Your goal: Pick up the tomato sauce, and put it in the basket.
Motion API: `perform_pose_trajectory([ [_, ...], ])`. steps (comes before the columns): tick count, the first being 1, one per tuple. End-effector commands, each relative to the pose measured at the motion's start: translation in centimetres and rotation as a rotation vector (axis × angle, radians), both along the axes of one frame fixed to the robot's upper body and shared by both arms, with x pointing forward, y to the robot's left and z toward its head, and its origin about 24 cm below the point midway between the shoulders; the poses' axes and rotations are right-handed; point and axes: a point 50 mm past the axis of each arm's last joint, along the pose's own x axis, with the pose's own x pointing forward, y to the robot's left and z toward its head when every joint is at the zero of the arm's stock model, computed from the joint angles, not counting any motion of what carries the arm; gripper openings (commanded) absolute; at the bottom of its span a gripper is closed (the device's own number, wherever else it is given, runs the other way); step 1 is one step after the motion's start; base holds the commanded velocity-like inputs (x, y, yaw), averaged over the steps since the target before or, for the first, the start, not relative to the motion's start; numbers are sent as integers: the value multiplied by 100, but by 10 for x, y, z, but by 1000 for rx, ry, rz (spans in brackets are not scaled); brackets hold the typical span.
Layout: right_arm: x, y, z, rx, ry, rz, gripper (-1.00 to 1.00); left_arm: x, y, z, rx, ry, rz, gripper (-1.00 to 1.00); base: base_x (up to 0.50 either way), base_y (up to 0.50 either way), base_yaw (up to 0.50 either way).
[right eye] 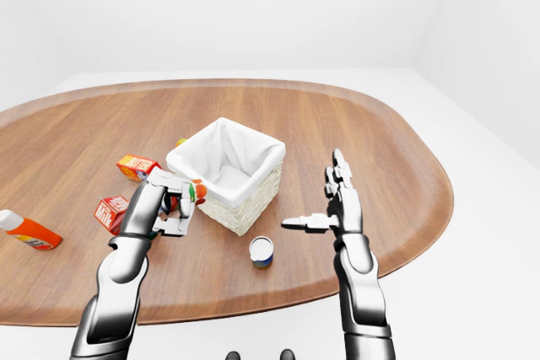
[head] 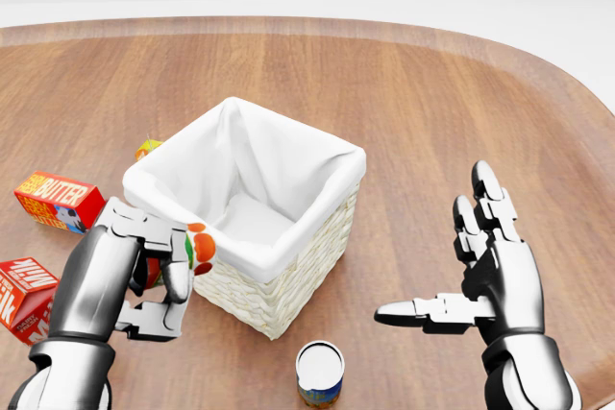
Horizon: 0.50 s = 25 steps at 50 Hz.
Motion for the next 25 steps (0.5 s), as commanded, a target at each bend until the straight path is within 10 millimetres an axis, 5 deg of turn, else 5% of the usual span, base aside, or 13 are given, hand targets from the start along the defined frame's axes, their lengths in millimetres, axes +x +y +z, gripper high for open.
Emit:
perform_pose_trajectory([
  [1, 1, -1, 1, 3, -2, -4, 100, 8, -3, 14, -2, -40, -1, -100, 0, 0, 0],
  [25, 0, -2, 0, 4, 0, -6, 100, 23, -11, 44, 11, -140, -54, -100, 0, 0, 0],
])
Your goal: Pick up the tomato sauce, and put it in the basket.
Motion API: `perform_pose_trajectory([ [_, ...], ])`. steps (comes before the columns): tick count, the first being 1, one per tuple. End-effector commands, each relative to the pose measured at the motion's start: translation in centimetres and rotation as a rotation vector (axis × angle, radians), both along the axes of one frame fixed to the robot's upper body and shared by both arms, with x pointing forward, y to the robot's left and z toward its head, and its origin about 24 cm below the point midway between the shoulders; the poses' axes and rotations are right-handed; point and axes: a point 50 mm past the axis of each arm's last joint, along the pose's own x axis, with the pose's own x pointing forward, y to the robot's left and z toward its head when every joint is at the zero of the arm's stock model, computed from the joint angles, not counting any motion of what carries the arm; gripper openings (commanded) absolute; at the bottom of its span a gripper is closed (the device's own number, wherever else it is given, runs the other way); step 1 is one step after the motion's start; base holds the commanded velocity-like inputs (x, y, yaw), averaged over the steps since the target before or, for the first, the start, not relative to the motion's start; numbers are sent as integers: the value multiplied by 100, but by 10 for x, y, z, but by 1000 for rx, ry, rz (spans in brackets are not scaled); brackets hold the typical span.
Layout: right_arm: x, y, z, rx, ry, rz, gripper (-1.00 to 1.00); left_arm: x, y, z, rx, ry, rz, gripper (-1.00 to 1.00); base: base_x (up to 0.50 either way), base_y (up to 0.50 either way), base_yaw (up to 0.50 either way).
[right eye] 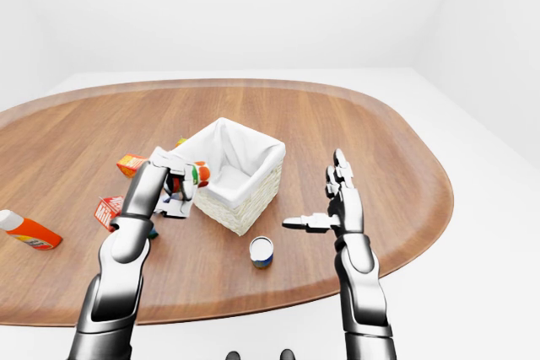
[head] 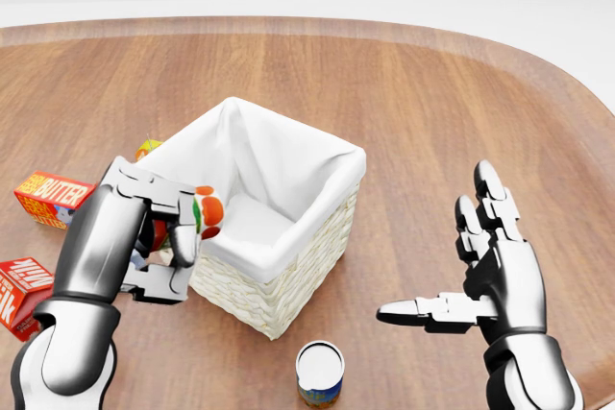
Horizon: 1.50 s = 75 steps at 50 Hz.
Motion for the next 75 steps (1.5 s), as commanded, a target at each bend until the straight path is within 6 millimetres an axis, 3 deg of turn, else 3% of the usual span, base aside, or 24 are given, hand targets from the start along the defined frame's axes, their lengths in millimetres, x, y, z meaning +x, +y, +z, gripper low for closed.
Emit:
perform_pose_trajectory([
  [1, 0, 0, 0, 1, 1, -1, 100, 6, -4, 19, 1, -70, -22, -100, 0, 0, 0],
  [8, 0, 0, -1, 1, 6, 1, 100, 19, -8, 29, 5, -95, -36, -100, 0, 0, 0],
  [23, 0, 0, -1, 4, 4, 0, 100, 53, -6, 25, 36, -48, 6, -100, 0, 0, 0],
  [36, 0, 0, -2, 6, 8, 1, 100, 83, -11, 0, 46, 70, 57, -100, 0, 0, 0],
  [49, 1, -1, -2, 8, 7, -1, 100, 110, -23, 5, 81, 87, 56, -100, 0, 0, 0],
  [58, 1, -2, -1, 11, 6, -5, 100, 118, -30, 9, 89, 85, 47, -100, 0, 0, 0],
  [75, 2, -5, 1, 15, -5, -12, 100, 135, -31, -6, 135, 145, 71, -100, 0, 0, 0],
])
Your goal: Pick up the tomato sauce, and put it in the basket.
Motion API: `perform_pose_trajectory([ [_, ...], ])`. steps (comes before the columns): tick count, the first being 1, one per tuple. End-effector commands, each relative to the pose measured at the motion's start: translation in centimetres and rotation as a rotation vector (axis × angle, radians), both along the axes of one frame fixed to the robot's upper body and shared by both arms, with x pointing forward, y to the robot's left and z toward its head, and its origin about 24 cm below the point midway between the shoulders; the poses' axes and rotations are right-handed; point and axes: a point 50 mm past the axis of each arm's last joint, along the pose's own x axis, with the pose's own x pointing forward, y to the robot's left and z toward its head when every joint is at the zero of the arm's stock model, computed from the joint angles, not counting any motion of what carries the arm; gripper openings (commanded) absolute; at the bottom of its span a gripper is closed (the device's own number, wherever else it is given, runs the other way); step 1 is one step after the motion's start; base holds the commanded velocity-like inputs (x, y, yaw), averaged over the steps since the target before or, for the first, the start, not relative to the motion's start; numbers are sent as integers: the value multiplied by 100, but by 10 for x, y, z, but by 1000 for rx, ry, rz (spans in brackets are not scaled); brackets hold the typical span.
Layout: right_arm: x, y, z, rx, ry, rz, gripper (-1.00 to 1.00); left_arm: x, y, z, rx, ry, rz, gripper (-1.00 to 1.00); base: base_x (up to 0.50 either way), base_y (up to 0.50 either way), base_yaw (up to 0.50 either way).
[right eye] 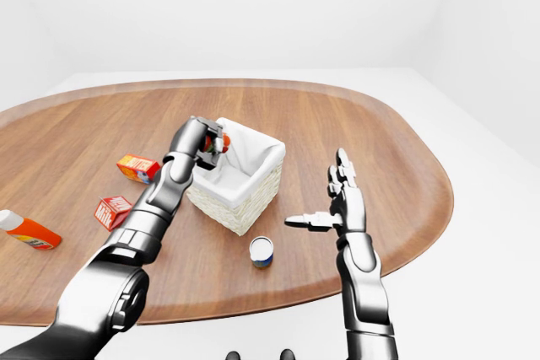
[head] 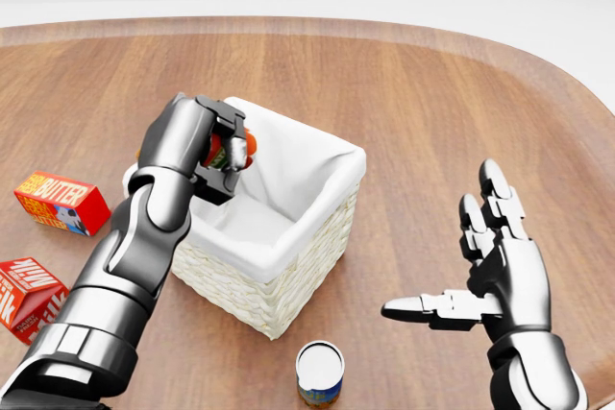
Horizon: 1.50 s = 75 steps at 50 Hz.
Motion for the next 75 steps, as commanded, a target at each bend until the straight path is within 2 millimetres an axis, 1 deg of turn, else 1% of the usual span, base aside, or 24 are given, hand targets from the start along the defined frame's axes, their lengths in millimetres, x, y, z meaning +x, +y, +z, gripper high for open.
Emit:
perform_pose_trajectory([
  [1, 1, -2, 1, 2, -6, -4, 100, 10, 0, -3, 21, 26, 38, -100, 0, 0, 0],
  [16, 0, -1, 3, 2, -10, -5, 100, 11, -1, -13, 56, 68, 58, -100, 0, 0, 0],
  [33, 0, -1, 1, 4, -6, -3, 100, 10, -5, -17, 69, 82, 53, -100, 0, 0, 0],
  [34, 0, -1, 1, 4, -5, -3, 100, 10, -6, -17, 68, 83, 50, -86, 0, 0, 0],
  [35, 0, -1, 1, 4, -5, -3, 100, 10, -6, -17, 68, 82, 49, -56, 0, 0, 0],
  [36, 0, -1, 1, 4, -4, -3, 100, 10, -6, -17, 67, 81, 48, 15, 0, 0, 0],
  [37, 0, -1, 1, 4, -4, -3, 100, 10, -7, -17, 67, 84, 45, 100, 0, 0, 0],
  [54, 0, -1, 0, 6, -2, -3, 100, 10, -7, -16, 67, 80, 45, 100, 0, 0, 0],
  [61, 0, -1, 0, 6, -2, -4, 100, 10, -6, -10, 44, 56, 42, 100, 0, 0, 0],
  [69, 1, -2, 0, 7, 0, -5, 100, 7, -8, 9, -16, -22, -1, 100, 0, 0, 0],
  [73, 1, -2, -1, 7, 3, -6, 100, 2, -8, 22, -39, -47, -8, 100, 0, 0, 0],
  [75, 1, -2, -1, 7, 4, -6, 100, -3, -9, 31, -55, -64, -14, 100, 0, 0, 0],
])
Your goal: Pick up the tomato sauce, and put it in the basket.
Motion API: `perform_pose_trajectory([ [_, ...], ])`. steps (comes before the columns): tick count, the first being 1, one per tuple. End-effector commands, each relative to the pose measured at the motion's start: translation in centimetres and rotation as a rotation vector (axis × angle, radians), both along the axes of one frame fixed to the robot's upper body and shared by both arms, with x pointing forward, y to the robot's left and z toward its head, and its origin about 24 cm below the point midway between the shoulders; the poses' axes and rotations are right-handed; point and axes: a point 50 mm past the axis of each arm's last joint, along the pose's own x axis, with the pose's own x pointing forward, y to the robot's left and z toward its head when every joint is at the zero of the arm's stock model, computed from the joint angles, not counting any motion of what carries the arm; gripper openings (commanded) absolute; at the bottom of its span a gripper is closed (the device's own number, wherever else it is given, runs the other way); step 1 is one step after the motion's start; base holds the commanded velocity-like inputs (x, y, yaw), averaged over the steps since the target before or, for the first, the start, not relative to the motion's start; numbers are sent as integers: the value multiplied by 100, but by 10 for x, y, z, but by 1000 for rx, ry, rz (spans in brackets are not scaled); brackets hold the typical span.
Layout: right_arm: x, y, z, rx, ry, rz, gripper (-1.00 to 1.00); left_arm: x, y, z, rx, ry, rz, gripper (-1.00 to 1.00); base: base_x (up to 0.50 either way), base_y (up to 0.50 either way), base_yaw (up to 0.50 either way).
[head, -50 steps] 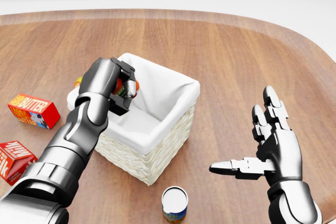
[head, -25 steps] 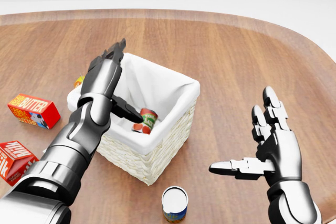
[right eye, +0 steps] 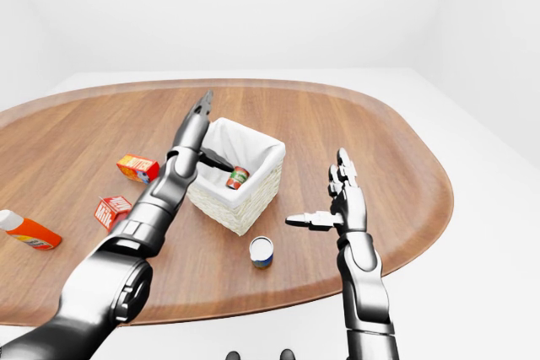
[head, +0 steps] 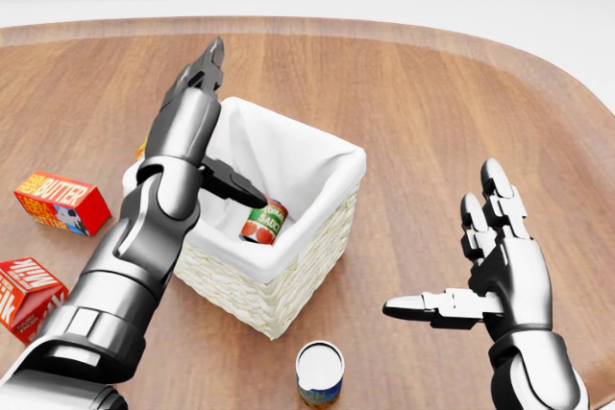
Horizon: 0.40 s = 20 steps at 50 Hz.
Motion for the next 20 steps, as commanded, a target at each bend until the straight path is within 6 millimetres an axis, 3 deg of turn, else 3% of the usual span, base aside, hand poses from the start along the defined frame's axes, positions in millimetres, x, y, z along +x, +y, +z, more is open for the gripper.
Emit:
perform_pose_trajectory([
  [1, 0, -1, -1, 0, 5, -1, 100, -13, -1, 30, -61, -76, -31, 100, 0, 0, 0],
  [8, 1, -1, -1, 0, 5, -4, 100, -30, -5, 55, -86, -171, -99, 100, 0, 0, 0],
  [20, 1, -1, -1, 0, 4, -3, 100, -65, -5, 72, -122, -290, -173, 100, 0, 0, 0],
])
